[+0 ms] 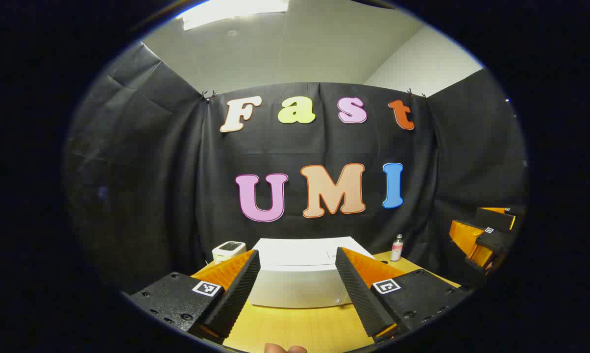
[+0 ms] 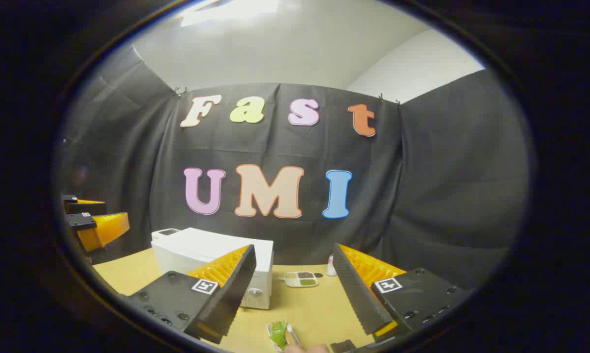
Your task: Open the microwave oven with the left hand, put the food in, and close the microwave oven.
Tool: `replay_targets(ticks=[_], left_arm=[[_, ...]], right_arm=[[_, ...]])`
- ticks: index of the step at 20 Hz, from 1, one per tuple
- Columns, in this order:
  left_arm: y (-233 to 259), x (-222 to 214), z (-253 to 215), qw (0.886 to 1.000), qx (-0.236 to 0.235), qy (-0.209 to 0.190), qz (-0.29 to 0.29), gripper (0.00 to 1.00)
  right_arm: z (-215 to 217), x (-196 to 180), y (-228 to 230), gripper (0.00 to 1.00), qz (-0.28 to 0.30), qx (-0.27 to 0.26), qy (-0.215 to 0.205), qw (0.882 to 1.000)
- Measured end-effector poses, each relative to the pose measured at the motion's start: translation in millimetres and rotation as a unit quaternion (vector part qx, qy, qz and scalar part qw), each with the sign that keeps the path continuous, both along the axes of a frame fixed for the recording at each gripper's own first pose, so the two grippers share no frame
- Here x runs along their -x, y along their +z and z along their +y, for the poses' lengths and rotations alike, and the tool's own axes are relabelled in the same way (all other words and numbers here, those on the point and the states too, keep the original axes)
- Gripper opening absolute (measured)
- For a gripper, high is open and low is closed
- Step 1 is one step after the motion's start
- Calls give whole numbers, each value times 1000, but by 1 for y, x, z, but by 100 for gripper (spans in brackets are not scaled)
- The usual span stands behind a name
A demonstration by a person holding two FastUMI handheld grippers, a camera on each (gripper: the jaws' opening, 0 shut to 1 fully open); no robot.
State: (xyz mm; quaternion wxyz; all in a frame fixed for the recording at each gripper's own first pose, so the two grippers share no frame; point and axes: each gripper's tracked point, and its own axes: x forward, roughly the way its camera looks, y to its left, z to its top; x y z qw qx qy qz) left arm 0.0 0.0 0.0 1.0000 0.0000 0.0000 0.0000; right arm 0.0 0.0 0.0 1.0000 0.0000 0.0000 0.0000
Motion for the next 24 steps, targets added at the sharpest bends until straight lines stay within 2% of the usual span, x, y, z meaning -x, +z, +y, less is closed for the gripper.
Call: replay_targets(ticks=[2, 14, 17, 23, 24], left_arm=[[2, -2, 2, 1000, -1, 4, -1, 97], [-4, -14, -11, 1000, -24, -2, 8, 96], [-6, -18, -16, 999, -30, -4, 11, 96], [-10, -23, -26, 999, -30, -6, 15, 97], [-10, -23, -29, 999, -31, -7, 16, 97]], right_arm=[[-1, -2, 4, 99, -6, -3, 0, 1000], [-10, -22, -7, 96, 4, -6, 1, 1000], [-9, -26, -7, 99, 4, -8, 4, 1000], [-7, -33, -11, 96, 5, 0, 14, 1000], [-7, -34, -11, 99, 5, 1, 15, 1000]])
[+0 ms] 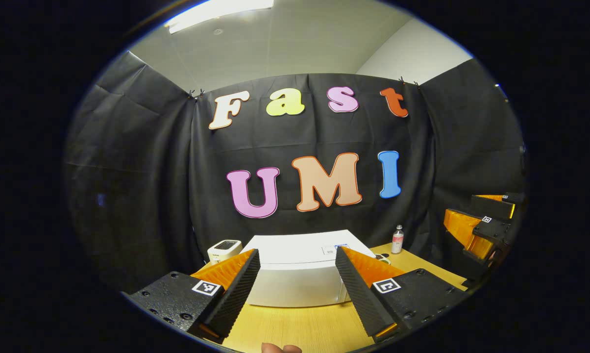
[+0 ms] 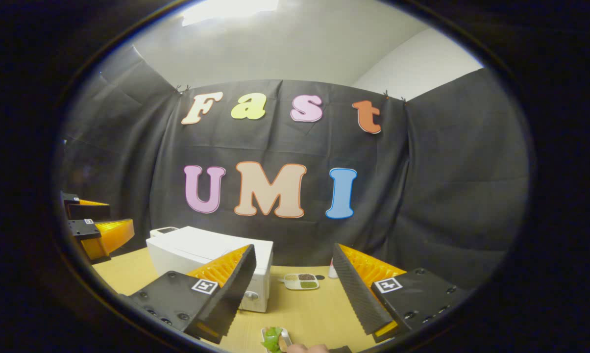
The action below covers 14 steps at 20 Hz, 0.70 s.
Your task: Open the microwave oven with the left hand, put the food in, and close the microwave oven.
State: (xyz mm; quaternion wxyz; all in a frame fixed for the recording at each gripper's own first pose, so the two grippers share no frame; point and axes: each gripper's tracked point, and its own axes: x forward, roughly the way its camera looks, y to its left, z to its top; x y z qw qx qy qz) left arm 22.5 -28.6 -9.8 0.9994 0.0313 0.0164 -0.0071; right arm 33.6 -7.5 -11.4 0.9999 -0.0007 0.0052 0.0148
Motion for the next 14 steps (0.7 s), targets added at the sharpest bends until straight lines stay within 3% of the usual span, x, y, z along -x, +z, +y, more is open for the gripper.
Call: replay_targets(ticks=[14], left_arm=[[-42, -27, -18, 999, 9, -20, 38, 97]], right_arm=[[-13, 12, -5, 96, 6, 10, -12, 1000]])
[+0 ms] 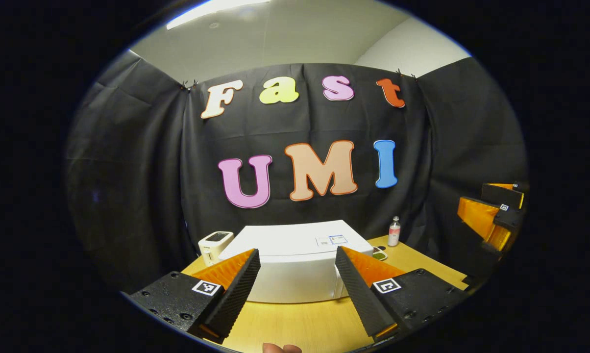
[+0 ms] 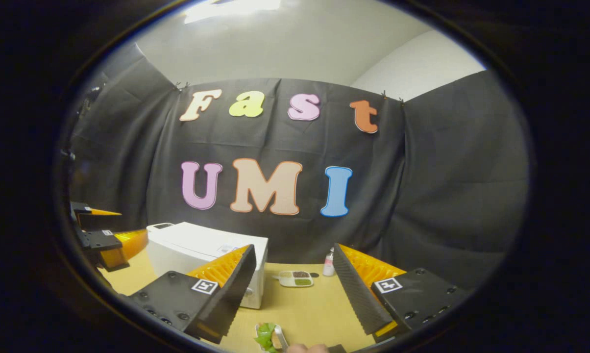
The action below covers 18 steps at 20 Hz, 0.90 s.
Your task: Open the microwave oven with the left hand, put the food in, and close the microwave oven.
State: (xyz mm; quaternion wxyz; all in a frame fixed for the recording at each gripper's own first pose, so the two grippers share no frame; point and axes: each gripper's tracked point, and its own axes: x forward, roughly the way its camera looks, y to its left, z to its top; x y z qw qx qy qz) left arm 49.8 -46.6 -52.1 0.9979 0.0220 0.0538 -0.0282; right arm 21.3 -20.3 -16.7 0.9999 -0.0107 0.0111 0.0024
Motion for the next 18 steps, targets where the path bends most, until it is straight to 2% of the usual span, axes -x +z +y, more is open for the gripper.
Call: replay_targets(ticks=[3, 6, 7, 11, 16, 18], left_arm=[[-20, -16, -12, 1000, 0, -11, 13, 97], [-41, -31, -33, 999, -8, -31, 15, 97], [-51, -36, -41, 999, -11, -37, 19, 97], [-96, -59, -64, 998, -15, -55, 40, 97], [-161, -87, -78, 993, -55, -72, 71, 97], [-183, -96, -89, 991, -56, -76, 94, 97]], right_arm=[[-9, 4, 5, 99, -3, 8, -7, 1000], [-18, 8, 4, 96, 0, 9, -17, 1000], [-21, 9, 5, 99, 1, 11, -21, 1000], [-38, 17, 5, 96, 5, 24, -44, 999], [-60, 31, -4, 99, 24, 50, -65, 996], [-66, 34, -5, 99, 32, 59, -71, 995]])
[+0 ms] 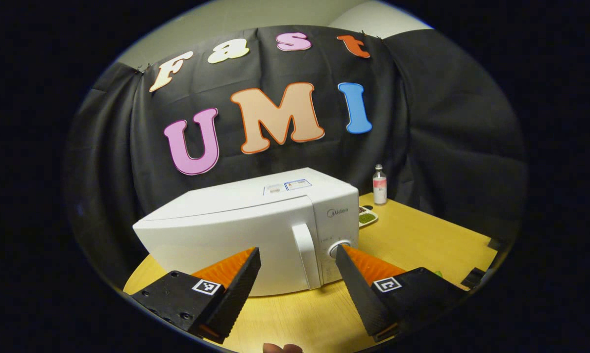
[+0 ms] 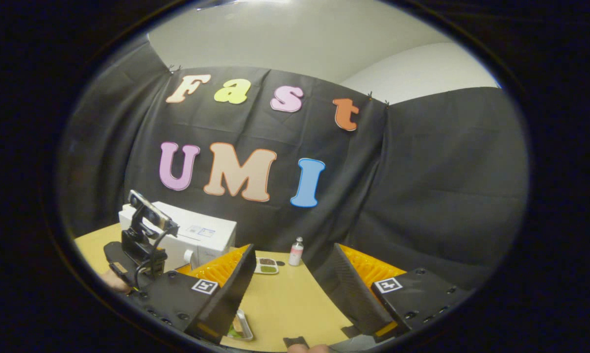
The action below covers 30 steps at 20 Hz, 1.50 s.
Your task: Open the microwave oven with the left hand, put the food in, and close the microwave oven.
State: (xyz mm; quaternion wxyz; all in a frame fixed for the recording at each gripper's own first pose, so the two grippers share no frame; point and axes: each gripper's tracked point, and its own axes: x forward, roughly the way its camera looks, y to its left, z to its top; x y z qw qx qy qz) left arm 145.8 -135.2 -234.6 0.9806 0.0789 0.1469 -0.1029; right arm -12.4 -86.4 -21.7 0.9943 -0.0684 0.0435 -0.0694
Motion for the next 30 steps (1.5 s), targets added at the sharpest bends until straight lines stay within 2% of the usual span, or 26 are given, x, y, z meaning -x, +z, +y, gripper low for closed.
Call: replay_targets(ticks=[5, 6, 9, 14, 17, 20, 21, 22, 24, 25, 26, 28, 30], left_arm=[[-28, -19, -19, 1000, -12, -14, 18, 98], [-32, -20, -17, 1000, -15, -12, 22, 98], [-43, -25, -16, 999, -11, -2, 30, 98], [-50, -35, -12, 999, -10, 24, 35, 97], [-54, -36, -14, 999, -7, 25, 37, 96], [-51, -42, -12, 999, -11, 30, 28, 92], [-53, -43, -11, 999, -11, 30, 29, 79], [-58, -43, -12, 999, -15, 28, 37, 71], [-59, -47, -8, 999, -14, 29, 40, 36], [-59, -44, -11, 999, -5, 28, 38, 32], [-59, -44, -11, 999, 3, 27, 37, 24], [-59, -42, -11, 998, 27, 34, 41, 18], [-61, -40, -12, 998, 23, 32, 50, 11]], right_arm=[[-7, 5, 13, 97, -15, 20, -5, 1000], [-8, 7, 11, 100, -14, 25, -6, 1000], [-10, 12, 5, 97, -3, 26, -7, 1000], [-14, 14, -1, 99, 9, 38, -6, 999], [-14, 17, -4, 97, 20, 39, 0, 999], [-18, 19, -1, 97, 20, 27, -5, 999], [-18, 19, 2, 96, 17, 24, -6, 1000], [-17, 19, 3, 96, 14, 23, -5, 1000], [-16, 18, 5, 96, 12, 25, -3, 1000], [-14, 18, 4, 96, 14, 26, -1, 1000], [-13, 18, 3, 96, 15, 26, 1, 1000], [-12, 18, 3, 96, 16, 21, 3, 1000], [-10, 18, 4, 96, 15, 14, 6, 1000]])
